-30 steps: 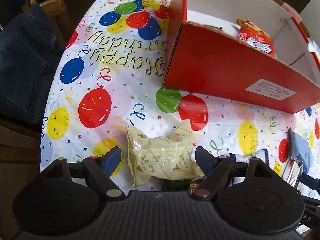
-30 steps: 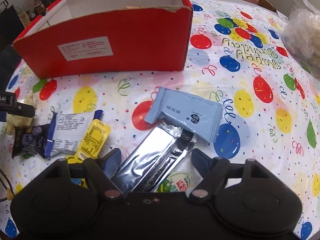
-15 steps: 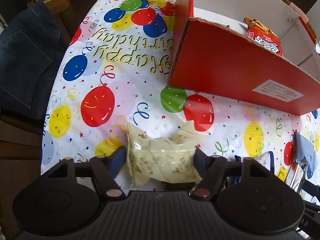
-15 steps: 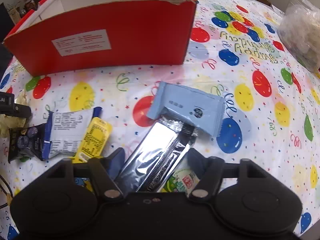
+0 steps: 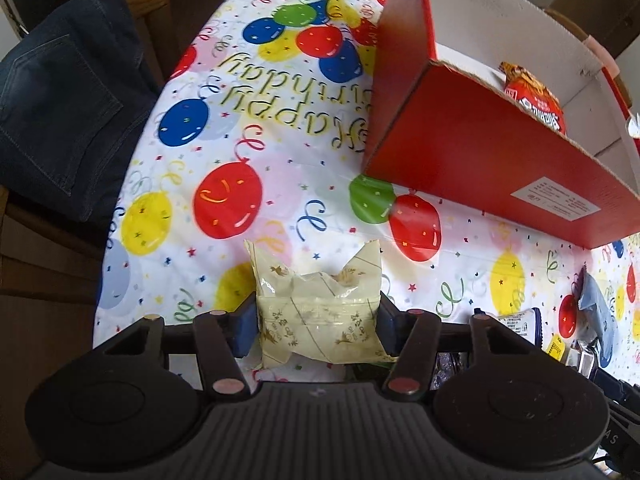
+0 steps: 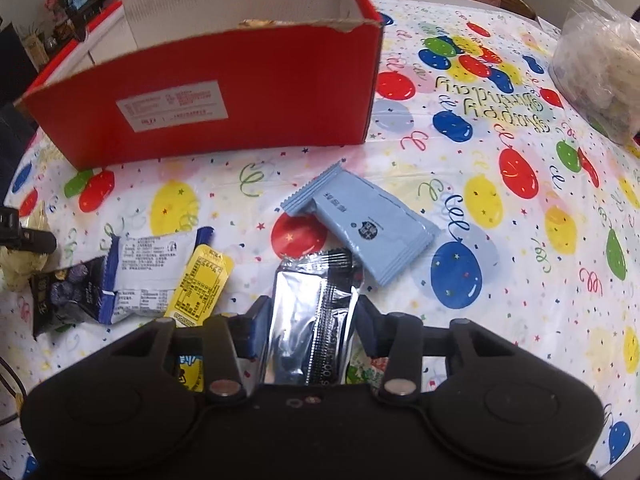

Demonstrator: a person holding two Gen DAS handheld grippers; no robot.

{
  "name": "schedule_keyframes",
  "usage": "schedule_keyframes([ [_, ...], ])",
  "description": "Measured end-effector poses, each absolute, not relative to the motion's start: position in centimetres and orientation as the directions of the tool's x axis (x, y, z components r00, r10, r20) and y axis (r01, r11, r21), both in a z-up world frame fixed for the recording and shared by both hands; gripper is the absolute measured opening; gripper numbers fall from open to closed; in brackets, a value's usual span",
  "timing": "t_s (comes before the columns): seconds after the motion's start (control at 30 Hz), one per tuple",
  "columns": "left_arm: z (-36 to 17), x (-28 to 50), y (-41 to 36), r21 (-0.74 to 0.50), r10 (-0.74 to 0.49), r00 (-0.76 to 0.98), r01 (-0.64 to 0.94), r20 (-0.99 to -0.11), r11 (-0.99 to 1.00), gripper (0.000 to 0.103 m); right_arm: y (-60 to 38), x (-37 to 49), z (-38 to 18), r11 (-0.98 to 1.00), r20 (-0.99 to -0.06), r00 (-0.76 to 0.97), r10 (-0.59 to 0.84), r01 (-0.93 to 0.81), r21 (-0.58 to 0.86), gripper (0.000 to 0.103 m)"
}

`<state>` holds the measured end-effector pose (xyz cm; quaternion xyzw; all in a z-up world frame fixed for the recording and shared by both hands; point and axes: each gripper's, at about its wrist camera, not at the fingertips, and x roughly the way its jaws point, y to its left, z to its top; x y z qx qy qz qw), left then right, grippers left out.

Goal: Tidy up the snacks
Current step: 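Grasp the cream pastry bag with the left tool while the right tool grasps the silver-wrapped bar, then carry both snacks into the red box and open both tools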

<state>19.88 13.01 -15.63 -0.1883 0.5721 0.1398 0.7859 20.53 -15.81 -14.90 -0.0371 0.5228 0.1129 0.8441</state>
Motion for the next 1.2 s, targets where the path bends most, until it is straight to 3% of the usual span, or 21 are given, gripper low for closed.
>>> schedule_keyframes([
  [0.6, -10.1, 15.9, 13.2, -0.224, -0.049, 0.435, -0.36, -0.899, 0.906, 0.057, -16.6, 17.2, -7.2, 0.95, -0.761, 0.586, 0.278, -0.287, 0.126, 0.041],
  [1.2, -1.8, 18.5, 10.5, -0.173, -0.051, 0.585, -0.155, -0.809, 0.973, 0.057, -14.6, 20.2, 0.4, 0.912, -0.658, 0.664, 0.355, -0.399, 0.089, 0.041],
])
